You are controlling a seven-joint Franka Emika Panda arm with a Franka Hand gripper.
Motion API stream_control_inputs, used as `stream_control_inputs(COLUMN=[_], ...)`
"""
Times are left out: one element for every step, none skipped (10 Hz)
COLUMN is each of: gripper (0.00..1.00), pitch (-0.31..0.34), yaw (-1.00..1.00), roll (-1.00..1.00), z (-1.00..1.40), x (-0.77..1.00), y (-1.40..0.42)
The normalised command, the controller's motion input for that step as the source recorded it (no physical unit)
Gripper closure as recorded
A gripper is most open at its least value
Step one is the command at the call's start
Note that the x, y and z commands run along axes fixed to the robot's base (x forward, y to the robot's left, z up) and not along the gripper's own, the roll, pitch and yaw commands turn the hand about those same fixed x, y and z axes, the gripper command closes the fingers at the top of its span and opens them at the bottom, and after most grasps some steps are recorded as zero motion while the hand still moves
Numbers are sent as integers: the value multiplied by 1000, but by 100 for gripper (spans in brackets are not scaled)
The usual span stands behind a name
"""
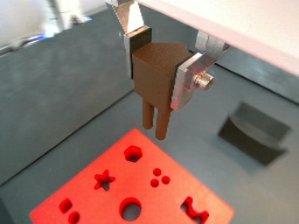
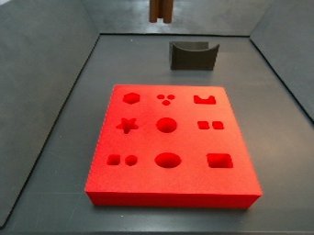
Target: Insert the 3 prong object.
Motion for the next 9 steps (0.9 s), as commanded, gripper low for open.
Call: stream_control_inputs(gripper=[100,100,100,100,100,100,100,100,100], pitch=[0,0,0,0,0,0,0,0,0], yaw=[-1000,-1000,-1000,-1000,-1000,-1000,-1000,-1000,-1000], roll=[-54,-46,-29,-24,-29,-27,-49,-61,-63], z=[-246,-246,-263,-257,-243,-240,-129,-46,0], x=[0,0,0,0,0,0,0,0,0], y=[0,0,0,0,0,0,0,0,0])
